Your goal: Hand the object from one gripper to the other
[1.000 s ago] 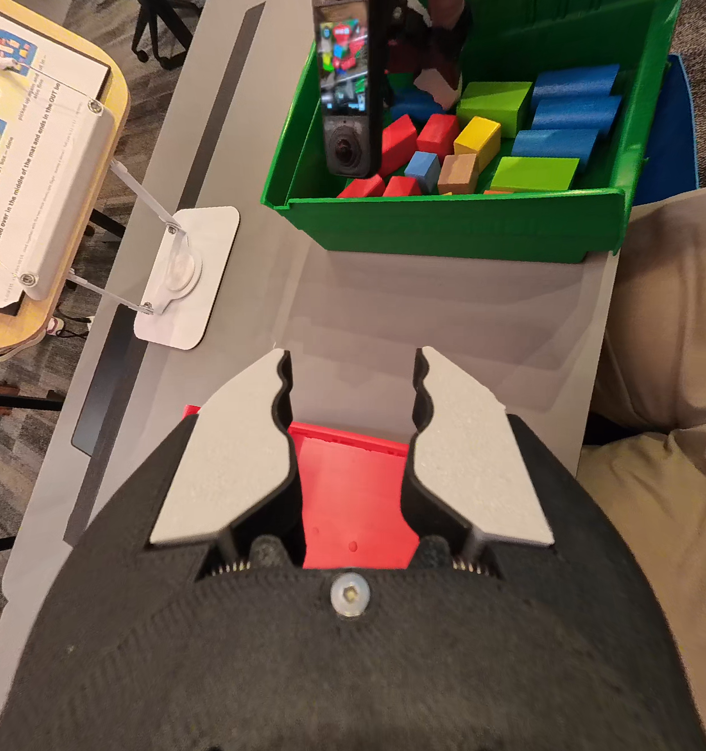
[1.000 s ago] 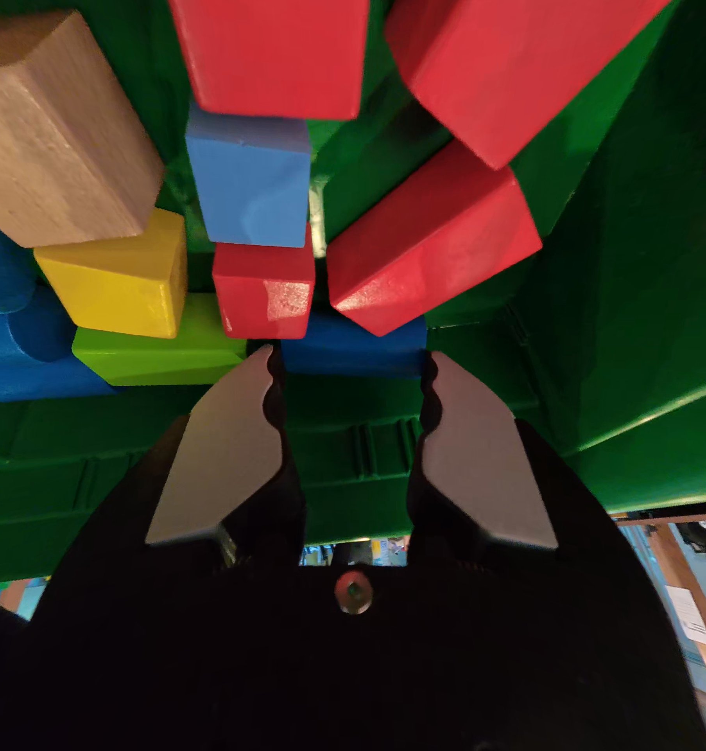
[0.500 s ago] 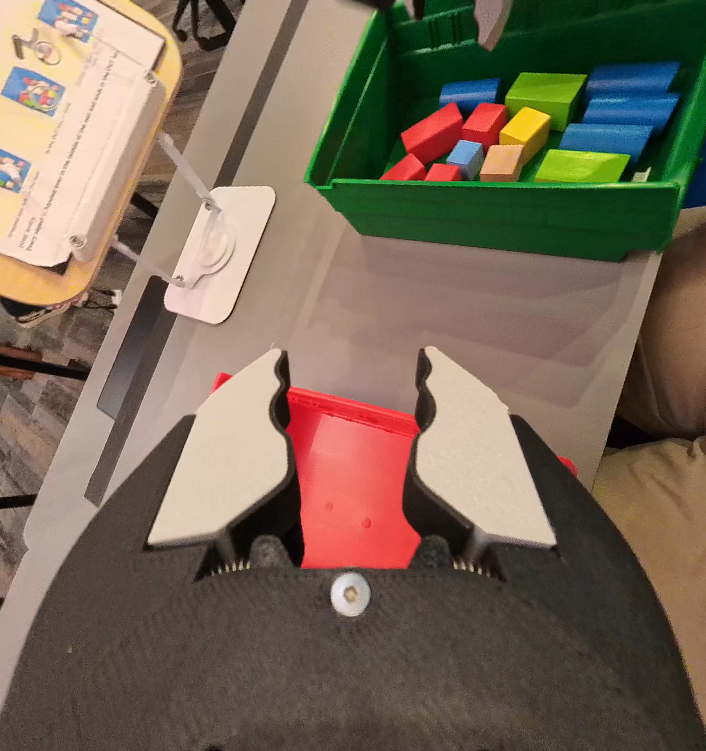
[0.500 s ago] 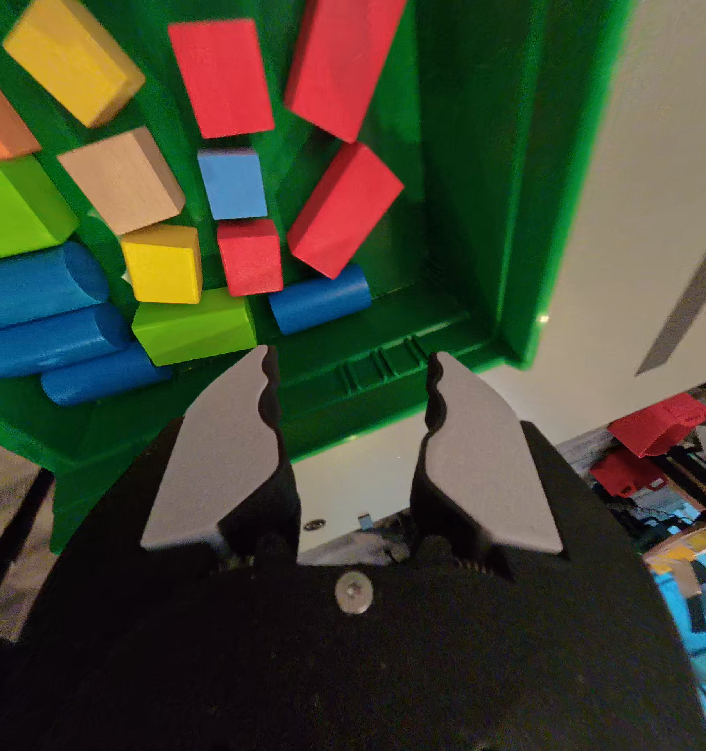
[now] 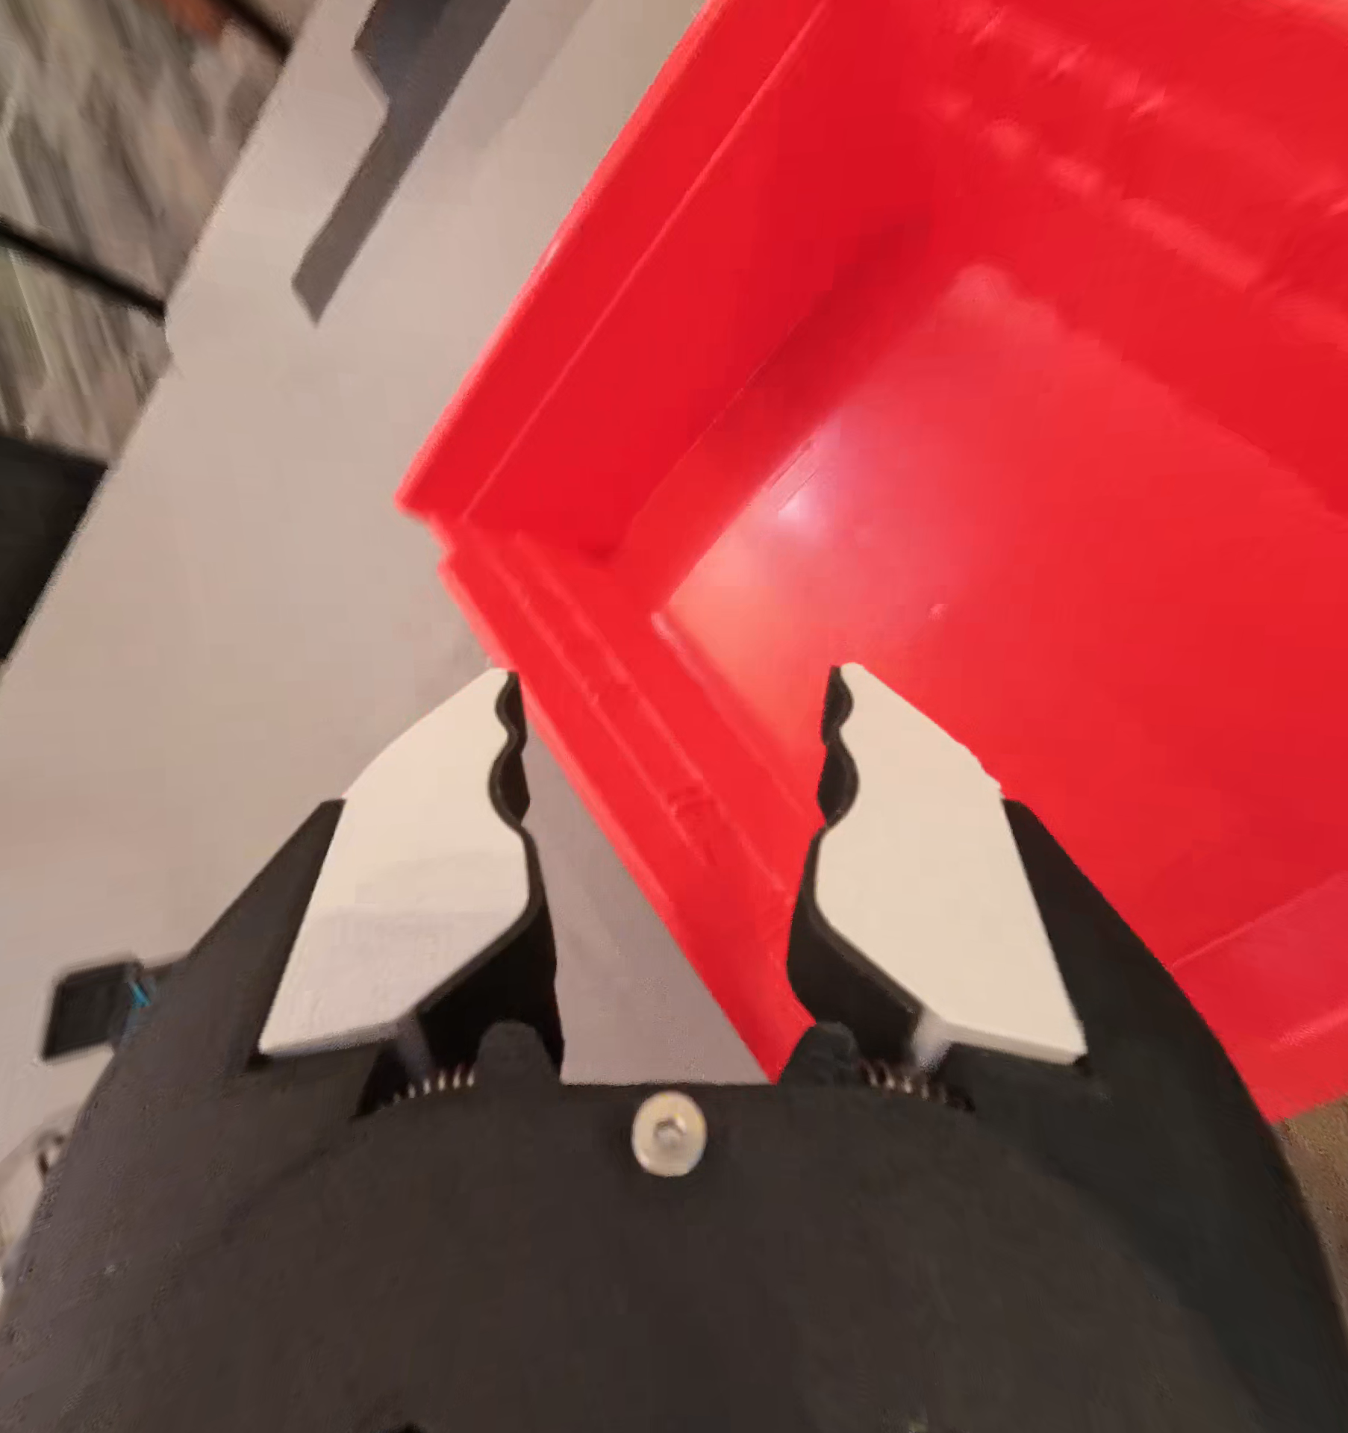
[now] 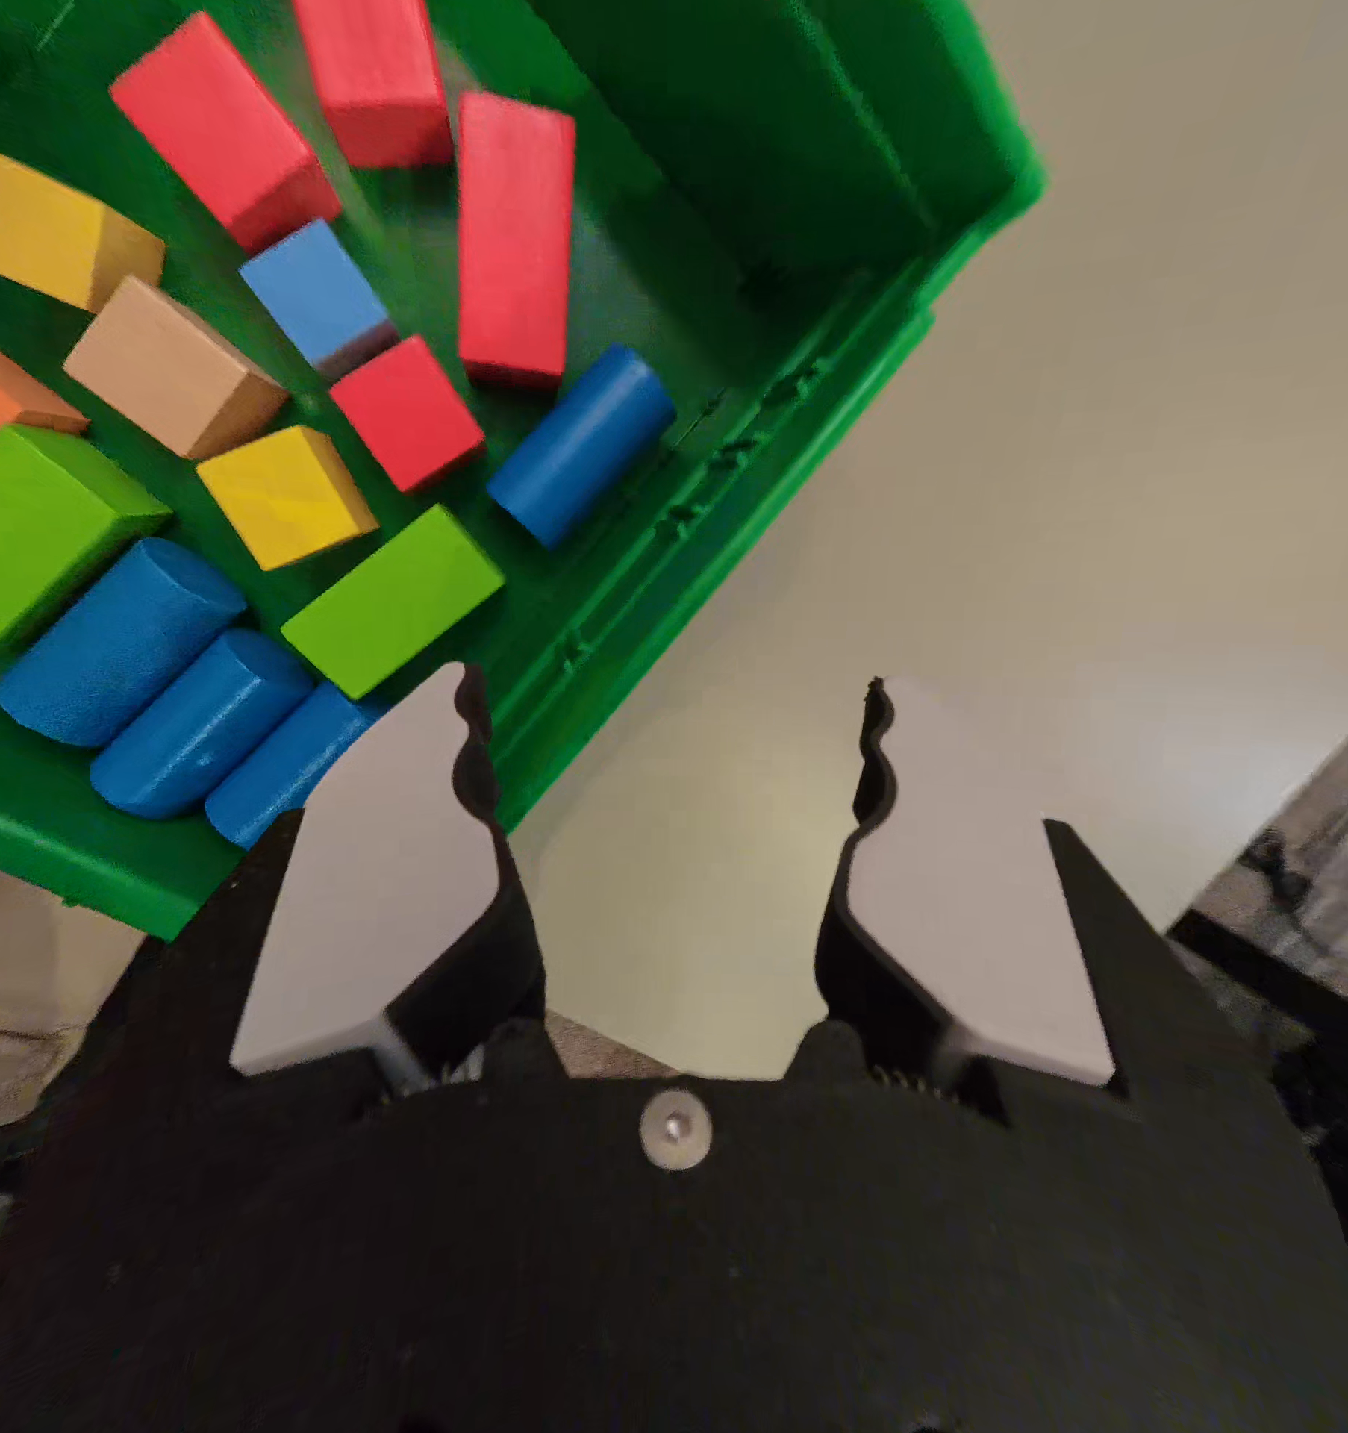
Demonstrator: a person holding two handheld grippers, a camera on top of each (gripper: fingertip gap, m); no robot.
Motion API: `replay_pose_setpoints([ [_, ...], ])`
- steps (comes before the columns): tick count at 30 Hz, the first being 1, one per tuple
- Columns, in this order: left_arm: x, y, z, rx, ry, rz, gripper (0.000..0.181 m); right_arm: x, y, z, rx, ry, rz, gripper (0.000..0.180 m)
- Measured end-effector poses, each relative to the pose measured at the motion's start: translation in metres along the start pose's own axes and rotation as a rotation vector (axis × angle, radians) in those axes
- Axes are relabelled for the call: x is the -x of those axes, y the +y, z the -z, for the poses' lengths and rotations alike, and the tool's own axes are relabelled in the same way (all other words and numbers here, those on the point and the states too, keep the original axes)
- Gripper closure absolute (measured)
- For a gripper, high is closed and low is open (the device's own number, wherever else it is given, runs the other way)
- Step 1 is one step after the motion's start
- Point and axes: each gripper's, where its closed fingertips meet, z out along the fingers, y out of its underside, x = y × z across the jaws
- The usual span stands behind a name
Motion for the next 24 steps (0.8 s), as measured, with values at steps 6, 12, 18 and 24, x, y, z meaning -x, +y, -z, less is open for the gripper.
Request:
replay_pose_setpoints([
  [6,0.003,0.052,-0.021,0.138,0.062,0.216,0.109,0.040,0.010,-0.016,-0.077,-0.252,-0.134,0.099],
  [12,-0.007,0.060,-0.034,0.134,0.197,0.411,0.149,0.050,-0.002,-0.018,-0.148,-0.307,-0.204,0.121],
  [18,-0.005,0.052,-0.038,0.029,0.300,0.558,0.175,0.048,-0.021,-0.026,-0.247,-0.295,-0.294,0.144],
  [24,0.008,0.048,-0.034,-0.029,0.282,0.616,0.175,0.057,-0.047,-0.031,-0.286,-0.367,-0.294,0.158],
])
